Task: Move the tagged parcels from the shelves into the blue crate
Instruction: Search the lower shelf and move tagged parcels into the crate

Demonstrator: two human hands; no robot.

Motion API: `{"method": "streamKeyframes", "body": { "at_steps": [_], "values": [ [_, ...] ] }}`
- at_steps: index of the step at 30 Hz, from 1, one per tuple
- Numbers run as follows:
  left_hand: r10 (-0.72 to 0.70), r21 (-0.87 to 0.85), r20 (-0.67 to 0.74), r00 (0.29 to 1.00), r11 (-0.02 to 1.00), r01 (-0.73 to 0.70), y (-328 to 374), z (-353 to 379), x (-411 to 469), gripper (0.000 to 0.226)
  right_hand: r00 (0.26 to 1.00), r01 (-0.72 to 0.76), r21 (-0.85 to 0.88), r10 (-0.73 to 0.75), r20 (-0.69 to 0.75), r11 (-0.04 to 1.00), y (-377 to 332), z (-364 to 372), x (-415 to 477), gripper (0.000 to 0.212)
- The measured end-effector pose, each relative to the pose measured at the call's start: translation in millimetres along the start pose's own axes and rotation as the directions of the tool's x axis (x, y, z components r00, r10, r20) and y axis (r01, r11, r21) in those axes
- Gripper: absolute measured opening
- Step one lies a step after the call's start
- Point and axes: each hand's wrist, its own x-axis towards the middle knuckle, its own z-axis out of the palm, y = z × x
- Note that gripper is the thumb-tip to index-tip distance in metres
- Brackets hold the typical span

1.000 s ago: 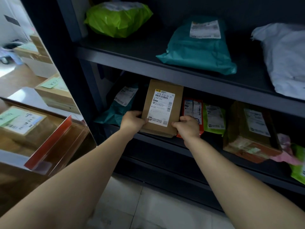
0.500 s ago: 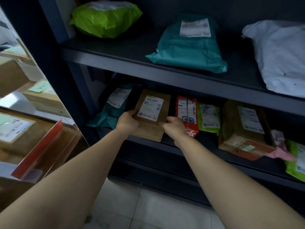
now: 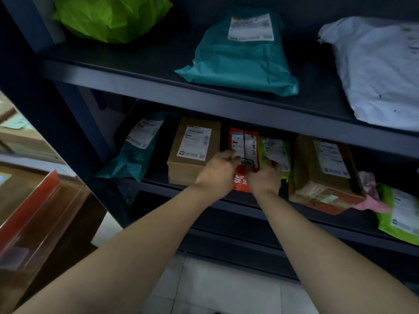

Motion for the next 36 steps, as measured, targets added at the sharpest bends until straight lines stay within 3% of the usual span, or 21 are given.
{"method": "streamKeyframes", "body": {
  "at_steps": [2, 5, 8, 10, 16, 19, 22, 31, 36],
  "values": [
    [-0.016, -0.041, 0.093, 0.996, 0.999, 0.02, 10.0, 13.9, 6.7, 0.049, 0.987, -0.094, 0.078, 0.083, 0.136, 0.993, 10.5, 0.7, 3.8, 0.045],
    [-0.221, -0.17, 0.209, 0.953, 0.951, 0.258, 15.1, 25.5, 14.1, 0.046, 0.947, -0.238, 0.275, 0.159, 0.281, 0.931, 17.9, 0.5, 3.0, 0.033],
    [-0.393, -0.337, 0.301, 0.869, 0.809, 0.482, 13.3, 28.8, 18.8, 0.046, 0.924, -0.293, 0.349, 0.169, 0.344, 0.89, 22.4, 2.3, 3.7, 0.033],
    [-0.442, -0.395, 0.301, 0.845, 0.749, 0.532, 11.6, 30.6, 19.8, 0.043, 0.93, -0.293, 0.362, 0.176, 0.322, 0.885, 24.2, 2.7, 4.5, 0.034],
    [-0.508, -0.445, 0.175, 0.843, 0.723, 0.528, 16.1, 27.9, 5.6, 0.028, 0.953, -0.263, 0.456, 0.157, 0.258, 0.85, 36.8, -0.7, -3.0, 0.012],
    [-0.545, -0.511, 0.111, 0.831, 0.686, 0.518, 26.3, 22.6, -8.7, 0.027, 0.96, -0.247, 0.552, 0.122, 0.253, 0.796, 38.5, -9.6, -14.5, 0.021],
    [-0.569, -0.58, 0.053, 0.821, 0.652, 0.489, 39.3, 16.7, -24.7, 0.026, 0.969, -0.207, 0.627, 0.069, 0.238, 0.751, 40.7, -20.9, -29.0, 0.016],
    [-0.684, -0.691, -0.08, 0.725, 0.563, 0.454, 102.8, 1.0, -103.9, 0.034, 0.963, 0.018, 0.609, -0.177, 0.202, 0.793, 63.5, -72.8, -93.3, 0.034],
    [-0.769, -0.703, -0.122, 0.628, 0.514, 0.492, 131.9, -8.5, -158.8, 0.028, 0.914, 0.075, 0.584, -0.29, 0.284, 0.808, 70.1, -99.0, -137.3, 0.041]
  ]
}}
